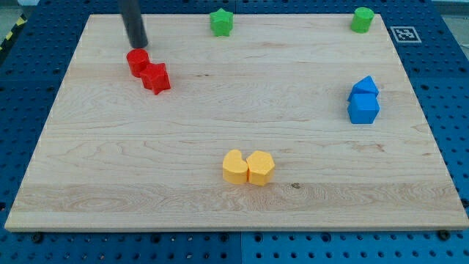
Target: Point your arm at green star
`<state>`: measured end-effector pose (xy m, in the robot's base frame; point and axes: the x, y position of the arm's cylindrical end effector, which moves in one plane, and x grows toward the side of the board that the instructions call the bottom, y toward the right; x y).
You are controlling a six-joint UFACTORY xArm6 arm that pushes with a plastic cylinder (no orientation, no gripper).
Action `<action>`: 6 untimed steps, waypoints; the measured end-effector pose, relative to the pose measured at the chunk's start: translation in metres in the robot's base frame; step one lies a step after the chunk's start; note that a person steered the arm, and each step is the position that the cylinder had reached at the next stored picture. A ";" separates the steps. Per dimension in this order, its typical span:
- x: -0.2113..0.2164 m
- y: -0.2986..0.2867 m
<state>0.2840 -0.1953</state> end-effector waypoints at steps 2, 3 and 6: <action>0.015 0.036; 0.021 0.042; -0.048 0.083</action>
